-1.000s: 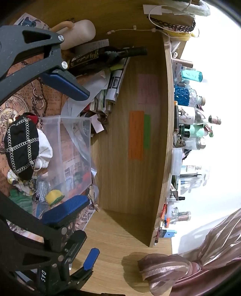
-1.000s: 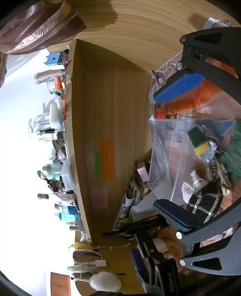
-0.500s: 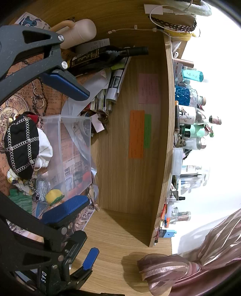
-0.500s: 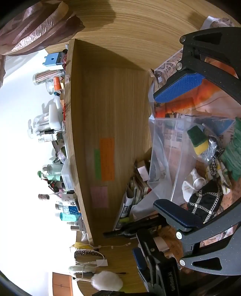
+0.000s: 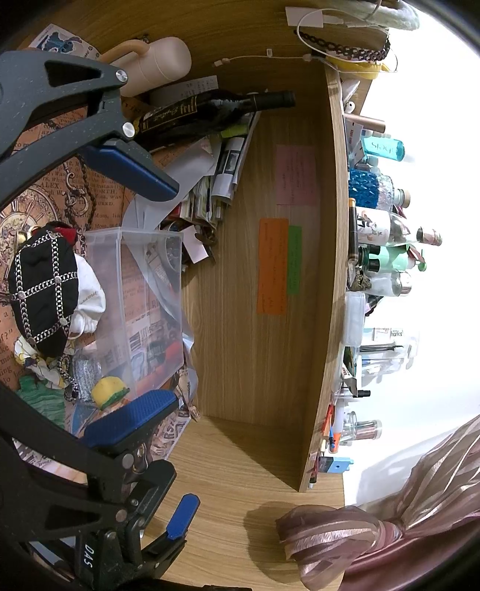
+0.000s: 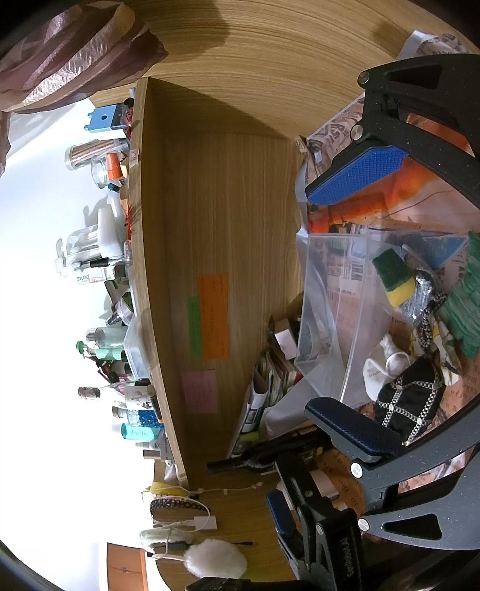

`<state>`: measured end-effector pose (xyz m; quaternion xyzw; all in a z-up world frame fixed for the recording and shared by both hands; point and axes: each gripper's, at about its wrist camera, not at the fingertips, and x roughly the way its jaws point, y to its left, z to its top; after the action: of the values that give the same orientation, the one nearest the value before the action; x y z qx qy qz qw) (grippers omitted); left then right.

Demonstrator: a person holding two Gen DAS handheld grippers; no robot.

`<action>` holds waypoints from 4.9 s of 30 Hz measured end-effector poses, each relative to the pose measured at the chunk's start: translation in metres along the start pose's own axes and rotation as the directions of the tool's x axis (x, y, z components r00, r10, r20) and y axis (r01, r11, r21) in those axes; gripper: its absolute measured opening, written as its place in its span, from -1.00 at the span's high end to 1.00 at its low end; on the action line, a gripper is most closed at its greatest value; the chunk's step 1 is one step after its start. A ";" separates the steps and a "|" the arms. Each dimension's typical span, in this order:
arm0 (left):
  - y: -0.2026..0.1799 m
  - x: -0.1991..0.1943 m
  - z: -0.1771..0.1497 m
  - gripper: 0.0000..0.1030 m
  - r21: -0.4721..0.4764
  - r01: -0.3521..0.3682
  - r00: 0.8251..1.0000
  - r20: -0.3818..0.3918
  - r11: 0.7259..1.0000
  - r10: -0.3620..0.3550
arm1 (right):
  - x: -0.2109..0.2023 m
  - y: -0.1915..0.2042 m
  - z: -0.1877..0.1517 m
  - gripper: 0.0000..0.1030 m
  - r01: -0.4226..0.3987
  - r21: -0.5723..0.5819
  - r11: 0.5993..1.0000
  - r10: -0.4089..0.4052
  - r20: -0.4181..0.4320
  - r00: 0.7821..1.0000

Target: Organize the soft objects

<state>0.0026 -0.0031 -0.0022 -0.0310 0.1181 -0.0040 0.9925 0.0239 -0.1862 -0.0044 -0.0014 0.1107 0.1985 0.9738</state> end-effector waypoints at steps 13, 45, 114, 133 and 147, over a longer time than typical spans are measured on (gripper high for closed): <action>-0.001 0.000 0.000 -1.00 0.001 0.001 1.000 0.001 1.000 -0.001 | 0.001 -0.001 0.001 -1.00 -0.004 0.005 1.000 0.004 0.001 1.000; -0.001 0.000 -0.001 -1.00 -0.001 0.001 1.000 -0.001 1.000 -0.001 | 0.000 0.002 0.002 -1.00 -0.007 0.011 1.000 0.007 -0.001 1.000; 0.020 0.103 -0.037 0.76 -0.126 0.136 0.928 -0.332 0.983 -0.171 | 0.071 -0.047 -0.035 0.64 -0.086 0.102 0.991 0.110 -0.260 0.959; 0.036 0.140 0.023 0.77 -0.093 0.065 0.967 -0.242 0.994 -0.086 | 0.113 -0.027 0.014 0.64 -0.134 -0.002 0.991 0.131 -0.203 0.970; 0.043 0.230 -0.023 0.77 -0.055 0.025 0.873 -0.485 0.998 -0.049 | 0.210 -0.013 -0.009 0.63 -0.165 -0.078 0.983 0.109 -0.472 0.875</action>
<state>0.2205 0.0352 -0.0809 -0.0545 0.3629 -0.0279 0.9298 0.2154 -0.1180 -0.0589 -0.0976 0.3290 0.2671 0.9005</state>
